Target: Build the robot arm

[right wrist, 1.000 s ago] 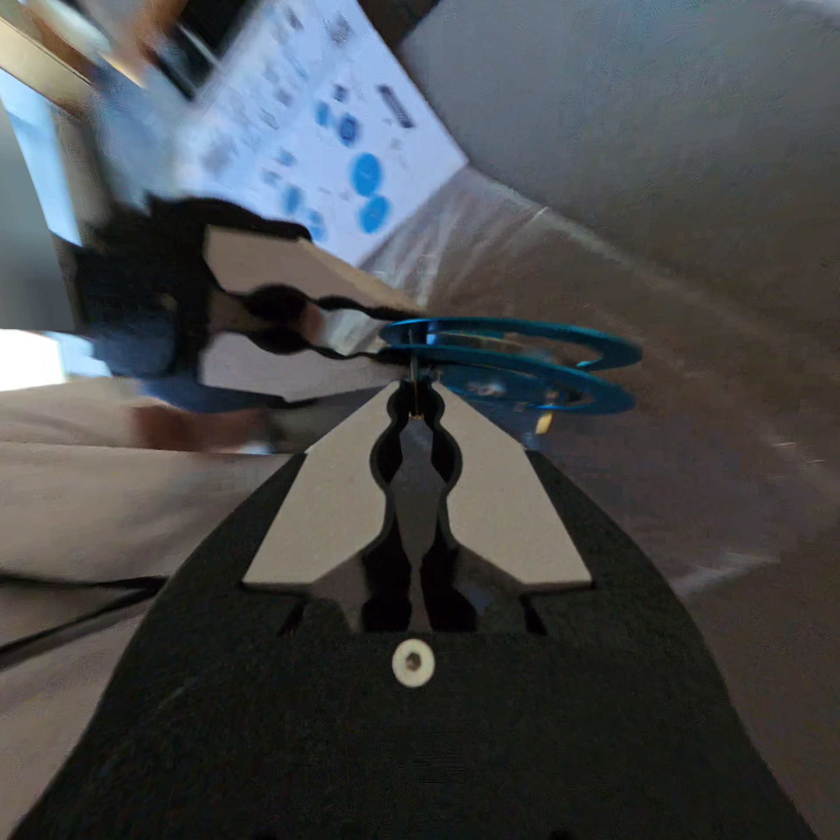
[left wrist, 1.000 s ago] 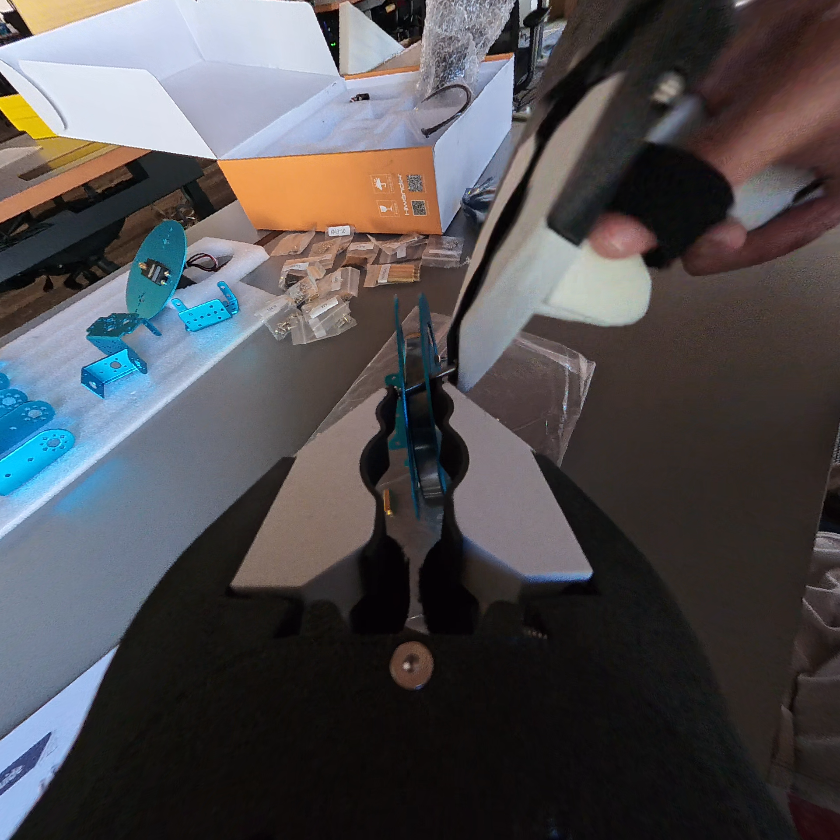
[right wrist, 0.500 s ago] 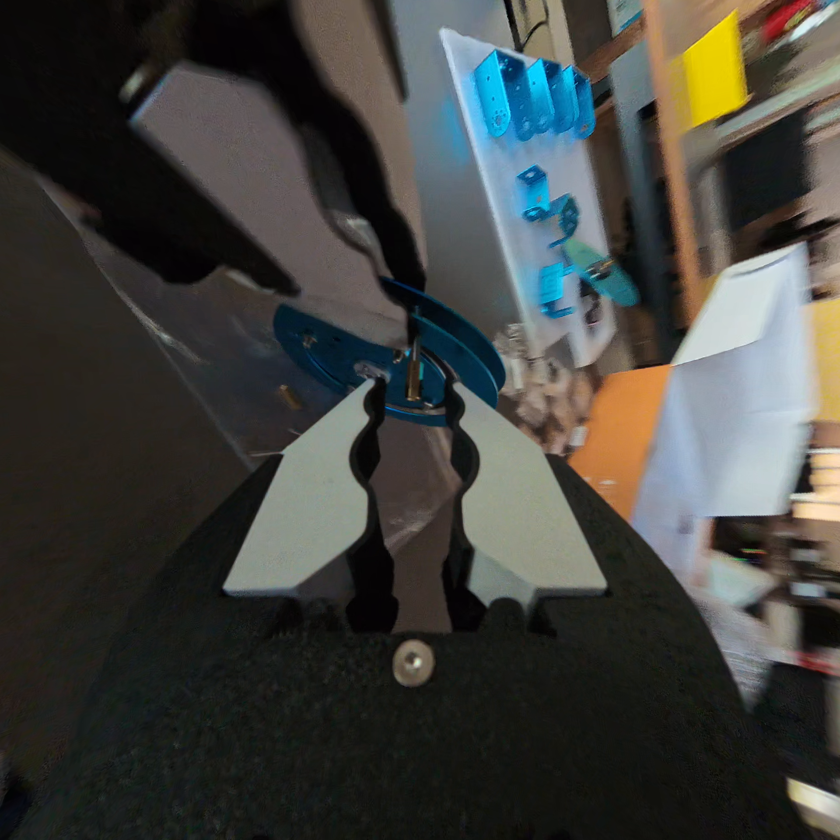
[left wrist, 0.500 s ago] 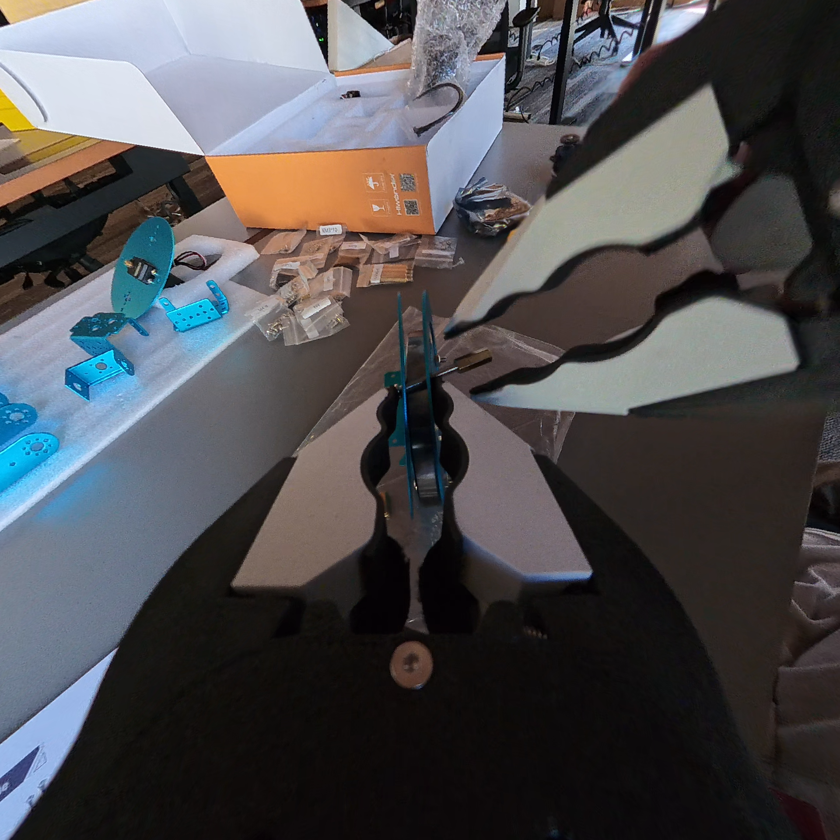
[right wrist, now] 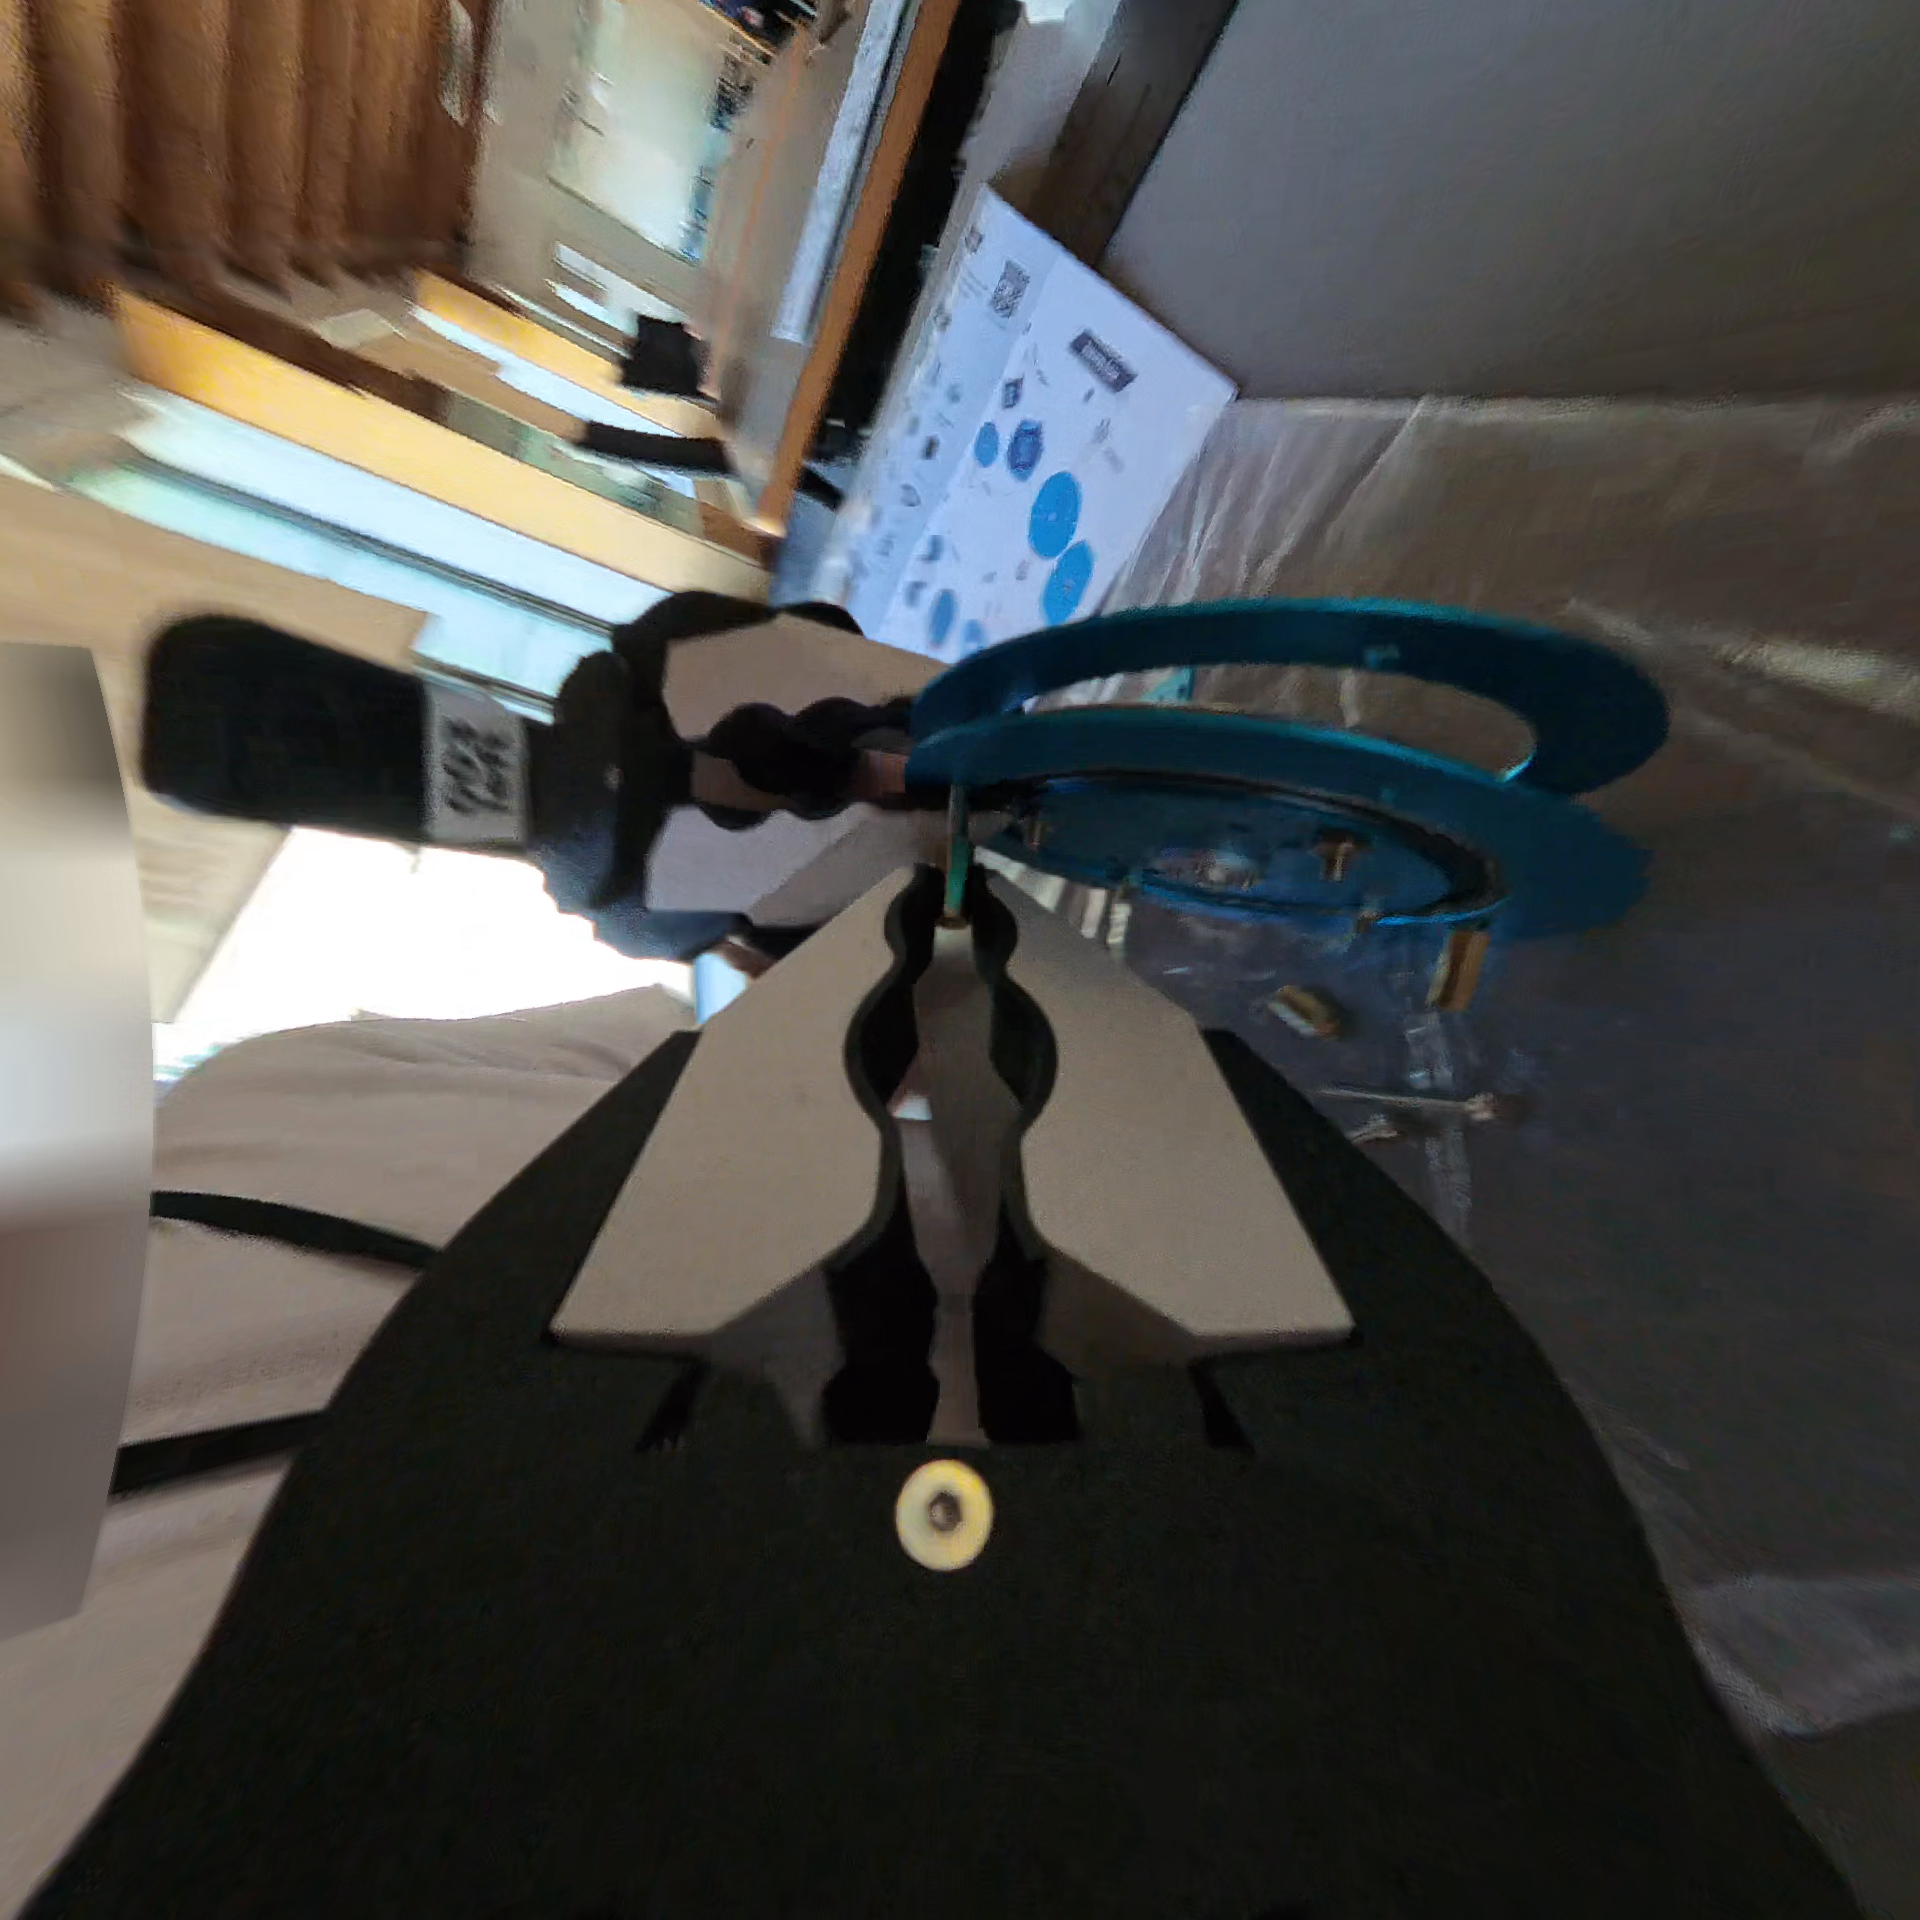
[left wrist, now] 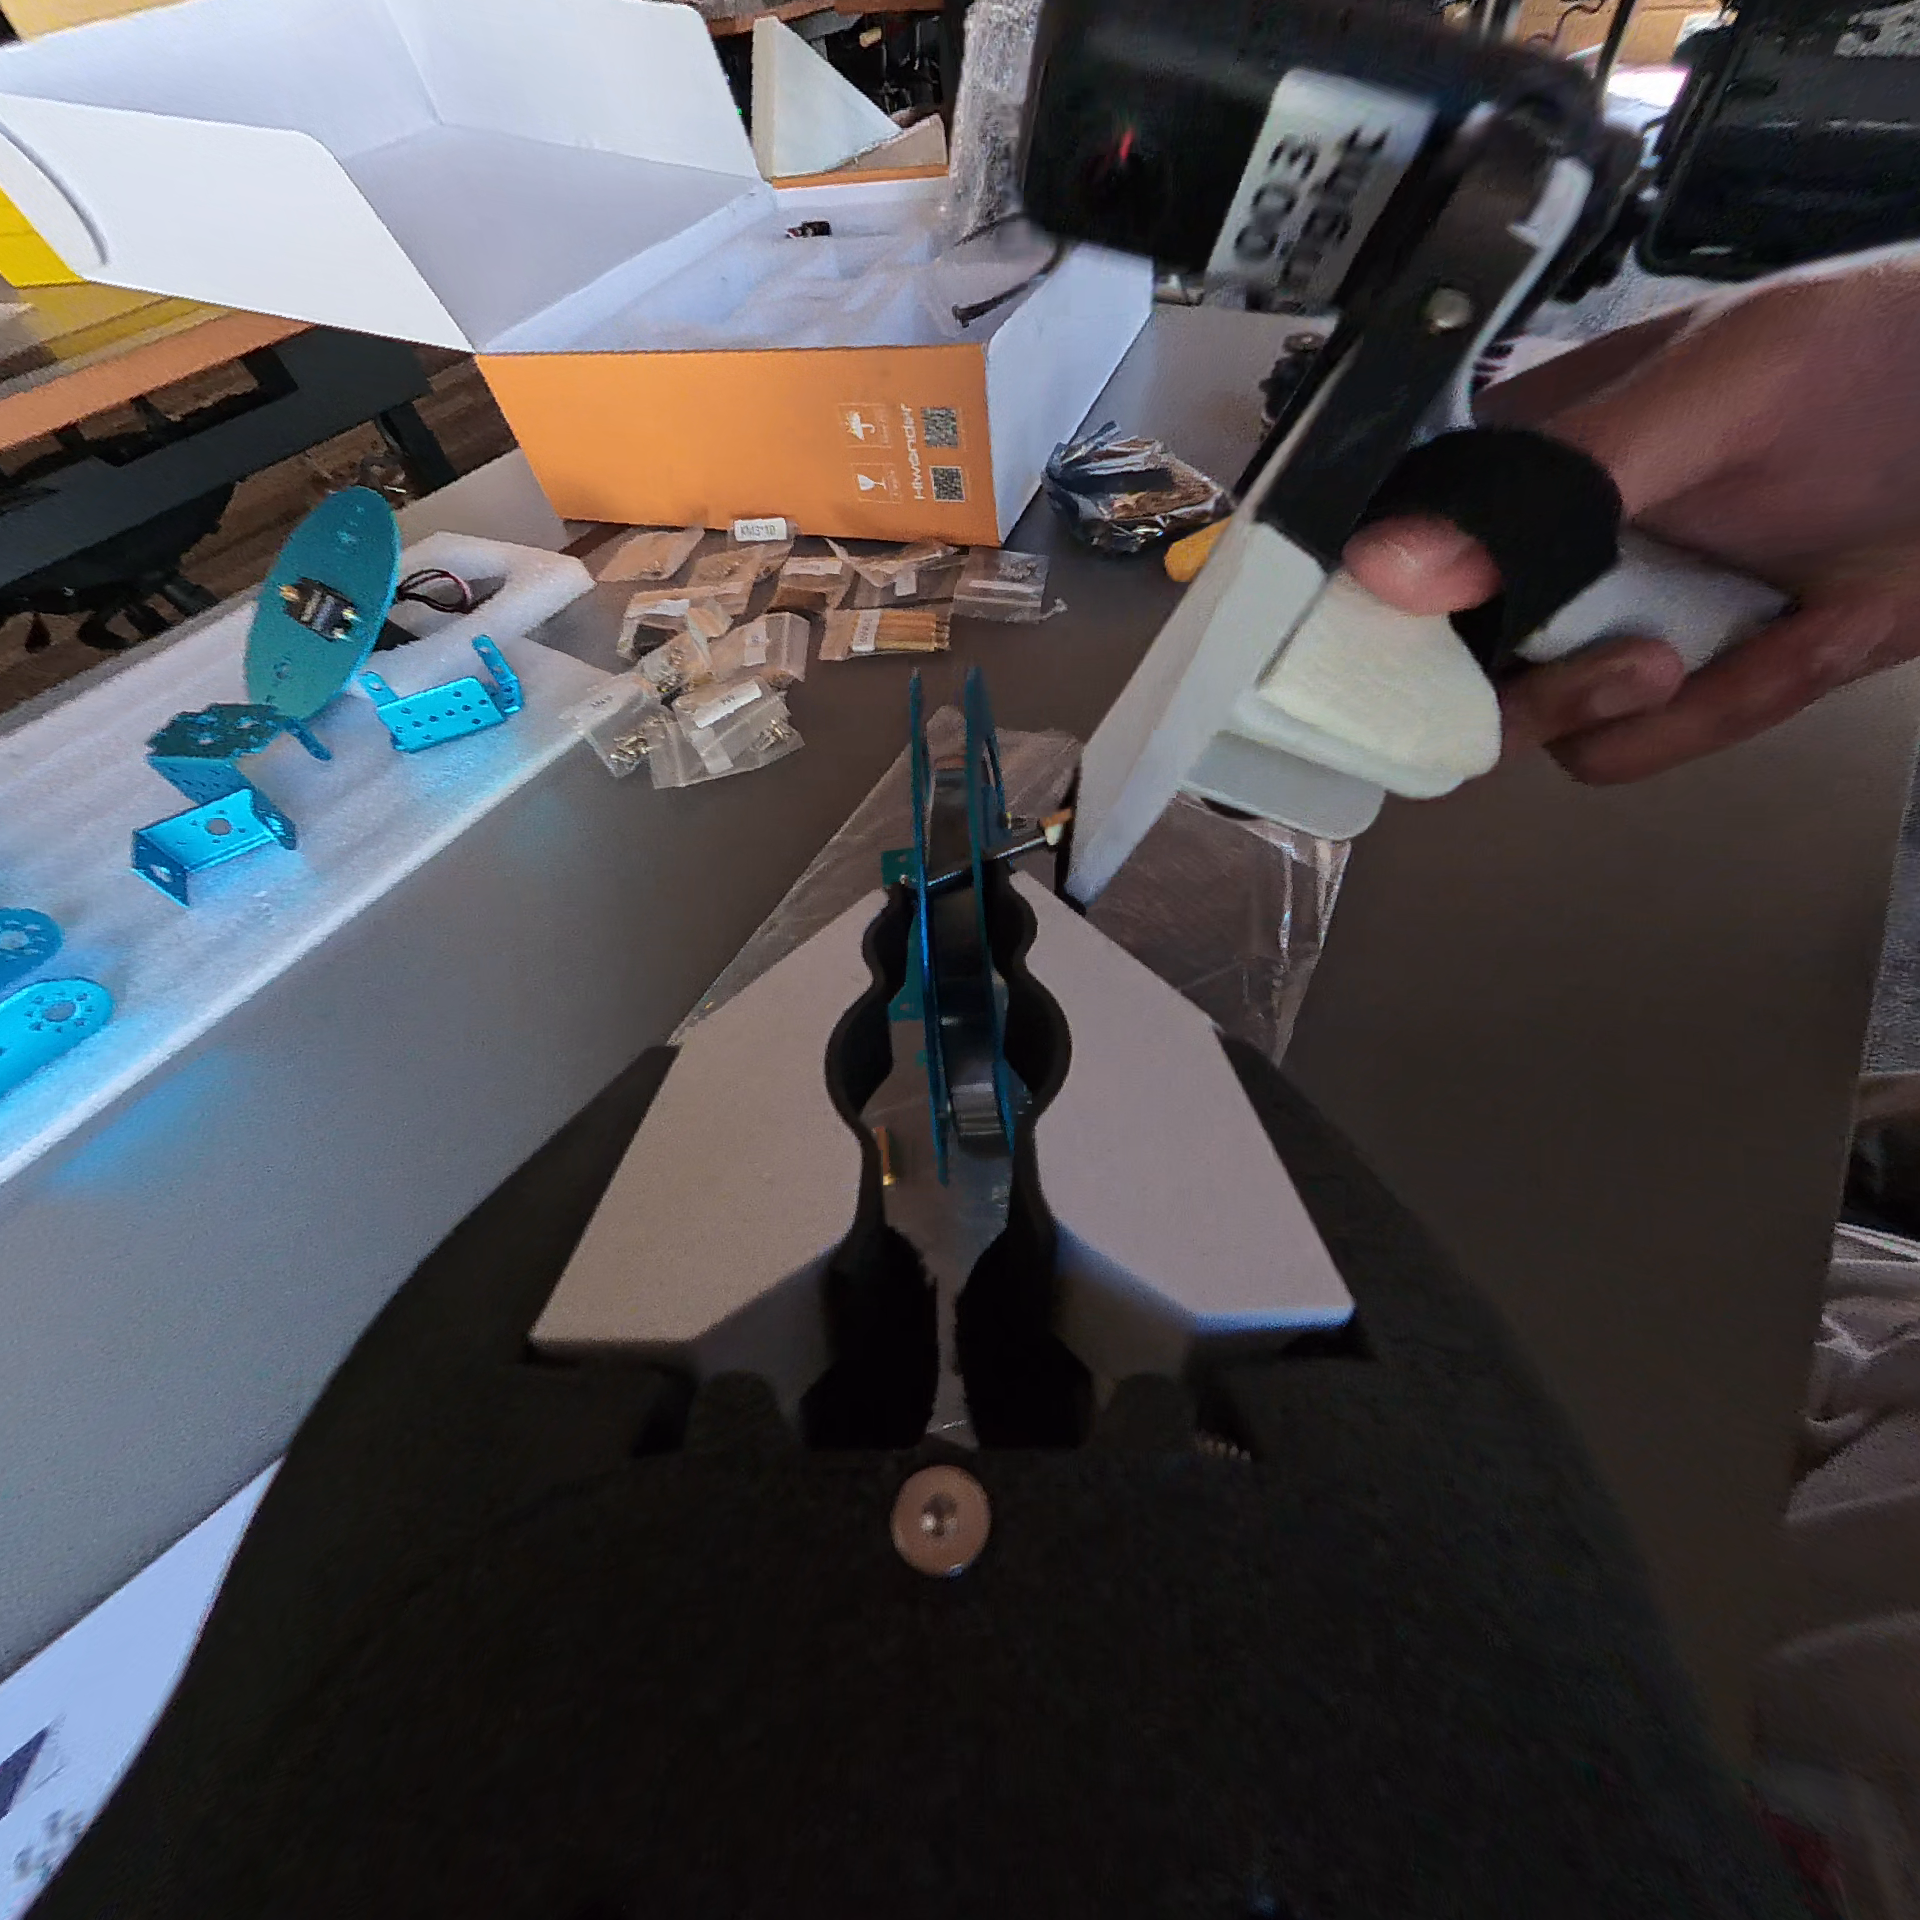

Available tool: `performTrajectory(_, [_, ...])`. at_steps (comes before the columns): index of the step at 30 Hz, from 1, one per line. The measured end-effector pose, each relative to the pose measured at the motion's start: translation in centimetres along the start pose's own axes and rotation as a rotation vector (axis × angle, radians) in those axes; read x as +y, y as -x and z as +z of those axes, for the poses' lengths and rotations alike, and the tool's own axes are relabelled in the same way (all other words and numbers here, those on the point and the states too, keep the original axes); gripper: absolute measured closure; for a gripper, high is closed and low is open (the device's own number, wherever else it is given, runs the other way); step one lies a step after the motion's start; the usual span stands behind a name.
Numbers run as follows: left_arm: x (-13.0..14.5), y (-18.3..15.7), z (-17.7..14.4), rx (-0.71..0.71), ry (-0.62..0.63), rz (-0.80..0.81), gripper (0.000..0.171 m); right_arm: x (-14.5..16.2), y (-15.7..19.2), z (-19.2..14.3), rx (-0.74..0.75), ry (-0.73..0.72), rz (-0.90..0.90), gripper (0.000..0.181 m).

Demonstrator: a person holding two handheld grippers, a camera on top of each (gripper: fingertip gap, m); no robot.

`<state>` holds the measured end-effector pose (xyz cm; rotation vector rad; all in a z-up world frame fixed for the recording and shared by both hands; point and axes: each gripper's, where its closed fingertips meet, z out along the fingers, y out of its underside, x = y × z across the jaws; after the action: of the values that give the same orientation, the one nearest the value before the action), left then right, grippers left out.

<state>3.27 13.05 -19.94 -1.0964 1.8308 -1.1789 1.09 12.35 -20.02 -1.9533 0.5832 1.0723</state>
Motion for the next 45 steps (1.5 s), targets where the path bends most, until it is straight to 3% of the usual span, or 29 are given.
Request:
performTrajectory(4, [0.0, 0.0, 0.0, 0.011, 0.014, -0.005, 0.157, 0.2, -0.6, -0.9, 0.404, -0.044, -0.61, 0.14])
performTrajectory(10, [0.3, -0.1, -0.3, 0.046, 0.037, -0.037, 0.158, -0.2, -0.7, -1.3, 0.939, -0.096, -1.376, 0.152])
performTrajectory(13, [0.3, -0.1, -0.3, 0.065, 0.053, -0.031, 0.158, -0.5, -0.9, -1.0, 0.942, -0.077, -1.47, 0.161])
performTrajectory(15, [0.2, -0.3, -0.2, 0.078, 0.062, -0.028, 0.158, -0.9, 0.2, -1.1, 0.902, -0.121, -1.53, 0.176])
performTrajectory(18, [0.1, -0.4, -0.1, 0.077, 0.076, -0.02, 0.158, -1.0, 0.3, -1.1, 0.867, -0.085, -1.555, 0.176])
performTrajectory(24, [-0.1, -1.0, 0.1, 0.093, 0.085, -0.029, 0.158, -0.7, 0.3, -1.2, 0.83, -0.072, -1.522, 0.178])
performTrajectory(28, [-0.1, -0.6, 0.2, 0.088, 0.09, -0.036, 0.158, -0.4, -0.3, -1.7, 0.804, -0.088, -1.474, 0.165])
performTrajectory(36, [0.0, -0.4, 0.2, 0.073, 0.101, -0.036, 0.158, -1.1, -0.5, -1.5, 0.782, -0.127, -1.431, 0.176])
performTrajectory(40, [0.0, -0.3, 0.3, 0.04, 0.089, -0.029, 0.157, -1.1, -0.6, -1.5, 0.655, -0.186, -1.089, 0.177])
performTrajectory(45, [-0.1, -0.6, 0.3, 0.013, 0.077, -0.022, 0.158, -0.3, -0.2, -1.3, 0.216, -0.279, -0.231, 0.177])
